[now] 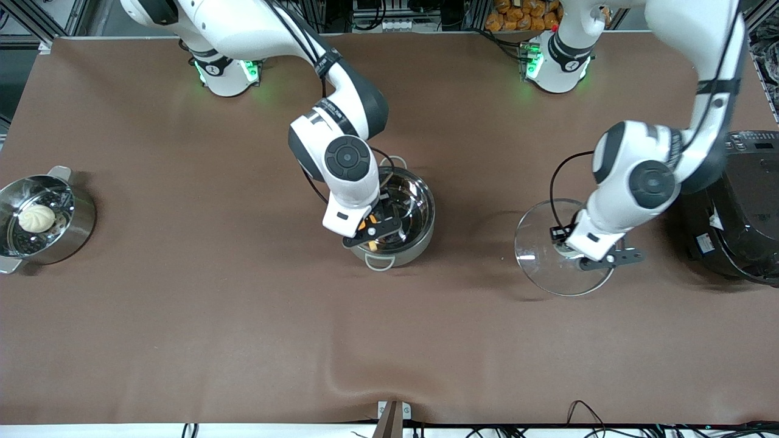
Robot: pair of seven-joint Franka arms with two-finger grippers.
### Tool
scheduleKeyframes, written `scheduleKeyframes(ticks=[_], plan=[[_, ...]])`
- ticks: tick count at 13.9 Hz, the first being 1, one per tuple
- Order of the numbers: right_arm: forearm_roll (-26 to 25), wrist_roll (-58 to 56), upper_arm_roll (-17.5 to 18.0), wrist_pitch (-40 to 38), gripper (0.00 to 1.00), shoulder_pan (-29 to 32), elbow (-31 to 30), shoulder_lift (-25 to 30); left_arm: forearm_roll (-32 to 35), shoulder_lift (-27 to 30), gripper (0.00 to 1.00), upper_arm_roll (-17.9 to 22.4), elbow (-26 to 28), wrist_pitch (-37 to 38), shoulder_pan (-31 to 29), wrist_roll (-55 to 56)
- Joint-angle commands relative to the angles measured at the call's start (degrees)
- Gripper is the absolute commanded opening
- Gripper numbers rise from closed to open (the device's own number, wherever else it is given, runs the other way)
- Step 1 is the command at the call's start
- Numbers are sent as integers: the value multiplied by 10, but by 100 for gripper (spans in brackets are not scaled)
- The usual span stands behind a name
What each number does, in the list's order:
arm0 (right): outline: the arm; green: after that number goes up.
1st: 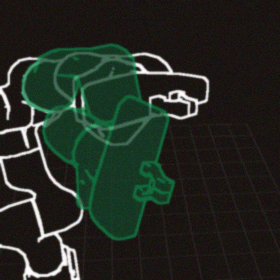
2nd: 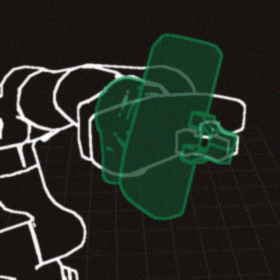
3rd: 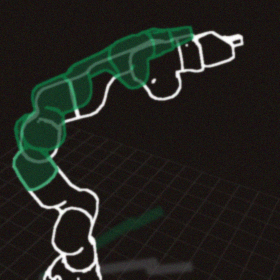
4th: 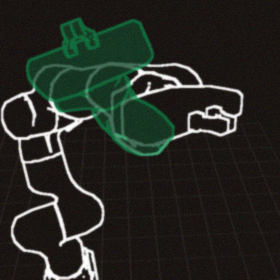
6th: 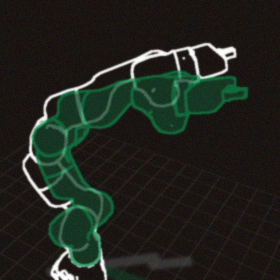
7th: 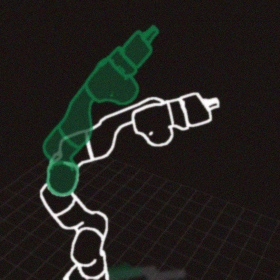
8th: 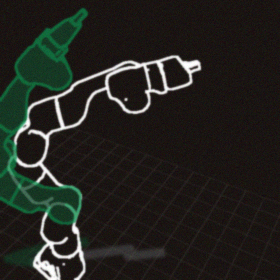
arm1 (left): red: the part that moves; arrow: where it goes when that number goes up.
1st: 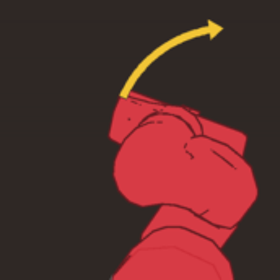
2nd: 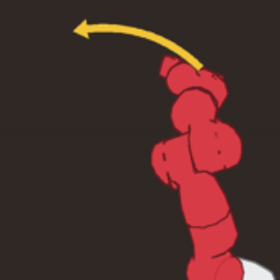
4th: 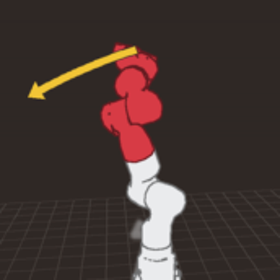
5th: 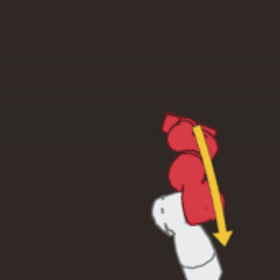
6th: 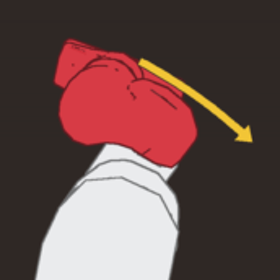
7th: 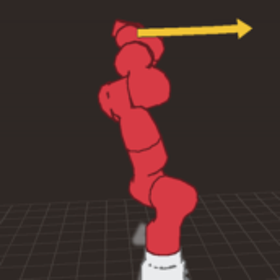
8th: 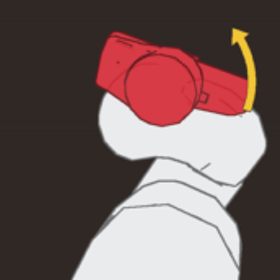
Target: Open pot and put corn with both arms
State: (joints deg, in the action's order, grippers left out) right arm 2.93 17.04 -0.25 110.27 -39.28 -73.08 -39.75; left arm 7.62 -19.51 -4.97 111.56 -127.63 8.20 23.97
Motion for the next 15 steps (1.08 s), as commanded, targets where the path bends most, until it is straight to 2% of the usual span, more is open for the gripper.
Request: scheduleKeyframes(ticks=[1, 2, 3, 5, 8, 9, 10, 11, 13, 15], plan=[[-10, 5, -2, 19, 1, -16, 23, -29, 31, 5, 0, -7, 38, -33, -34, -3], [-10, 5, -3, 19, 6, -20, 23, -31, 31, -3, 0, -7, 45, -43, -38, -6], [-10, 6, -3, 19, 17, -20, 22, -31, 31, -4, 0, -7, 61, -66, -38, -6], [-11, 14, -3, 20, 100, -22, 20, -31, 31, -14, 0, -7, 81, -97, -39, -7], [-8, 62, -2, 19, 100, -25, 20, -31, 31, -25, 0, -7, 82, -100, -49, -7], [-8, 66, -2, 18, 100, -26, 19, -30, 31, -26, 36, -7, 81, -100, -49, -7], [-7, 69, -2, 13, 100, -23, 15, -26, 31, -20, 88, -7, 78, -100, -50, -7], [-7, 70, -2, 7, 100, -16, 11, -22, 31, -12, 100, -7, 75, -99, -53, -8], [-1, 58, -3, -42, 100, 14, 7, 4, 31, 20, 100, -6, 58, -92, -59, -6], [2, 8, -1, -103, 100, 53, 6, 40, 30, 53, 100, -5, 11, -29, -60, -5]])
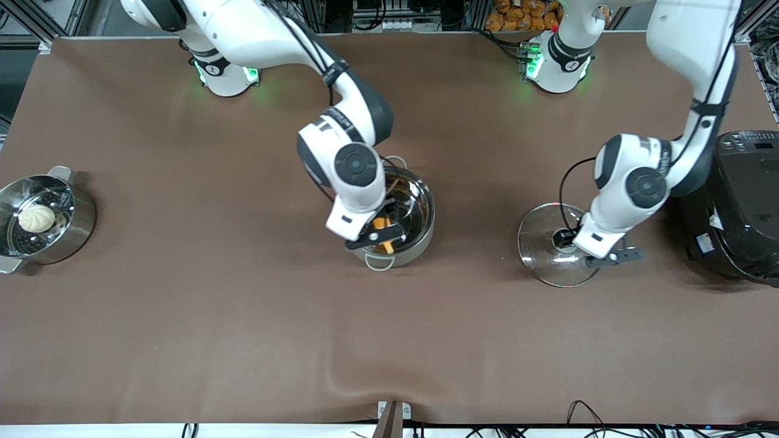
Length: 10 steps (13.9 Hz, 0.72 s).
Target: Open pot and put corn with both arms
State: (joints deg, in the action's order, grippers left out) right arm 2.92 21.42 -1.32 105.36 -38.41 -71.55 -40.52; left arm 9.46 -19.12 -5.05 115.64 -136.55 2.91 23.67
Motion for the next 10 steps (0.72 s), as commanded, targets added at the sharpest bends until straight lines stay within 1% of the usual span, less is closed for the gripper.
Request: scheduleKeyframes(ticks=[1, 3, 5, 6, 7, 9, 10], plan=[[3, -59, 10, -84, 100, 67, -10, 65, 12, 59, 100, -4, -70, 105, -7, -2], [2, -131, 8, -130, 100, 119, -13, 97, 13, 63, 100, -7, -162, 202, -8, -3], [2, -242, 8, -135, 100, 187, -60, 138, 12, 71, 100, -10, -241, 291, -5, -2], [2, -275, 8, -133, 100, 220, -92, 157, 12, 81, 100, -10, -264, 317, -6, -4], [2, -293, 8, -130, 100, 255, -120, 171, 4, 97, 100, -13, -269, 329, -7, -4], [-4, -331, 7, -128, 100, 324, -144, 165, -27, 131, 100, -12, -268, 363, -4, -8], [-4, -352, 7, -103, 100, 357, -169, 163, -31, 138, 100, -12, -269, 371, -3, -26]])
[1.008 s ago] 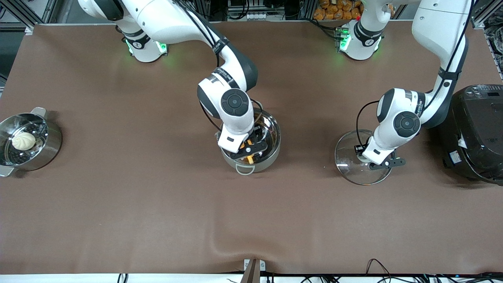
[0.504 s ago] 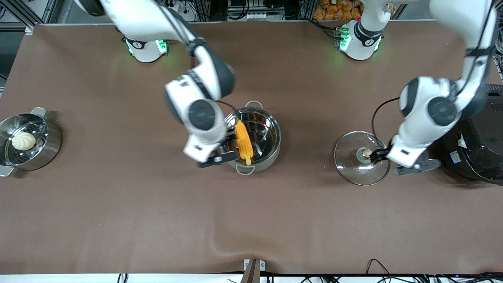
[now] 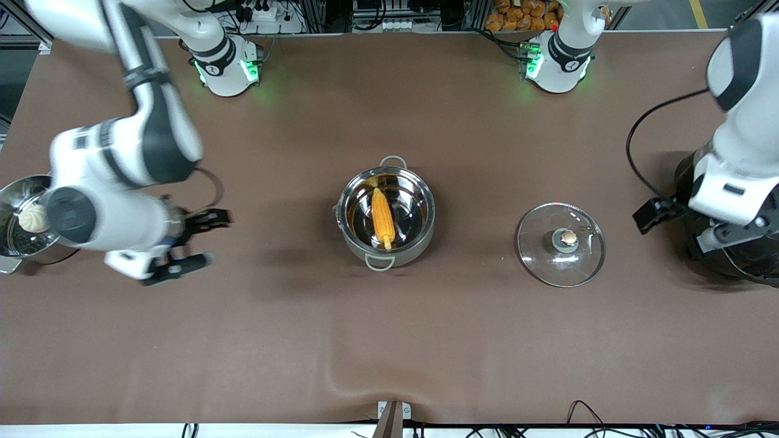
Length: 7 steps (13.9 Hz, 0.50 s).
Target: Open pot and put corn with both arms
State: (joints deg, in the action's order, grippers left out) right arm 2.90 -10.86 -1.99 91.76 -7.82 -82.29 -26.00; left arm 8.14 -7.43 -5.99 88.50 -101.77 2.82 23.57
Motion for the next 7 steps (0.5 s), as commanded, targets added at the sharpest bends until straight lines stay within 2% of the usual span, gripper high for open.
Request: scheduleKeyframes(ticks=[1, 3, 7], plan=[[-4, -40, 14, 75, 100, 68, -103, 25, -22, 30, 100, -2, 4, 31, -5, -41], [-5, -36, 13, 133, 100, 85, -165, 52, -48, 40, 100, 1, 8, 36, -13, -70], [-20, 8, 15, 141, 100, 71, -211, 138, -62, 60, 100, 1, 12, 78, -15, -75]])
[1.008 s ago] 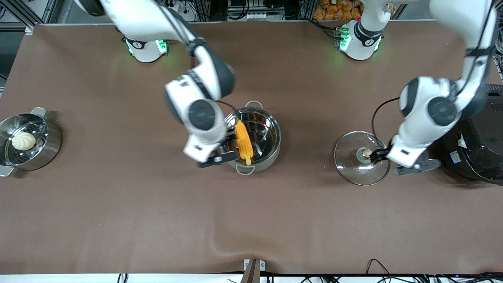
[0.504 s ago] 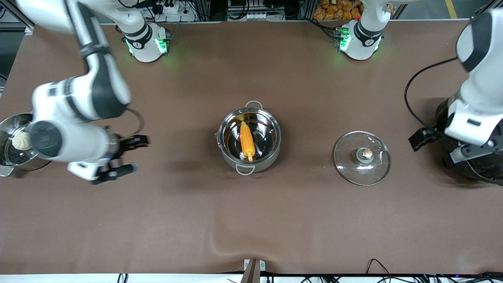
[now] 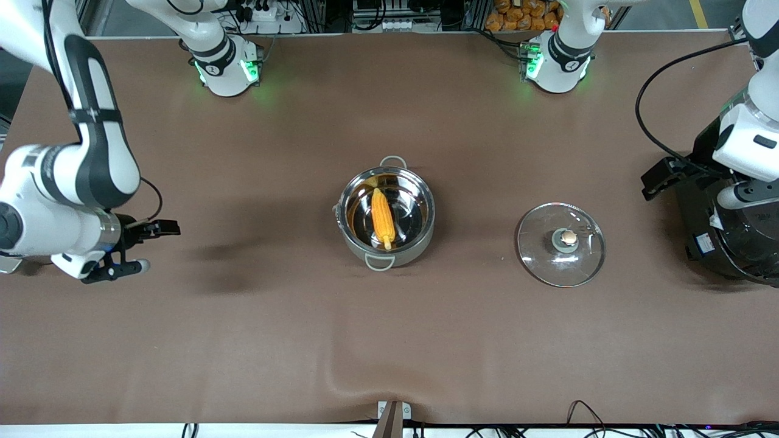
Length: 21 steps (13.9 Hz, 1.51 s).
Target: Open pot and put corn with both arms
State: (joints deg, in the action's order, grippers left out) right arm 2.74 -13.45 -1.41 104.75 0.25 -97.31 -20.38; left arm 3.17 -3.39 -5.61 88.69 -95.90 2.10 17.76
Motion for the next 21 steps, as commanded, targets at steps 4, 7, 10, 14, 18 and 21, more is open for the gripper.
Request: scheduleKeyframes(ticks=[4, 7, 10, 14, 18, 21], plan=[[-27, 61, 6, -18, 100, -8, -61, 167, -16, 22, 100, -1, 10, 49, -9, -51], [-43, 69, 7, -46, 100, 4, -41, 219, -16, 22, 100, -4, 9, 50, -8, -49], [-43, 93, 7, -138, 100, 8, 23, 226, -16, 27, 100, -5, 9, 55, -8, -48], [-41, 127, 11, -163, 100, 6, 58, 226, -15, 29, 100, -2, 8, 55, -9, -53], [-34, 126, 9, -157, 100, 7, 68, 225, -15, 27, 100, -5, 8, 60, -8, -56], [-34, 122, 9, -162, 100, 8, 68, 225, -16, 25, 100, 1, 7, 83, -10, -83]])
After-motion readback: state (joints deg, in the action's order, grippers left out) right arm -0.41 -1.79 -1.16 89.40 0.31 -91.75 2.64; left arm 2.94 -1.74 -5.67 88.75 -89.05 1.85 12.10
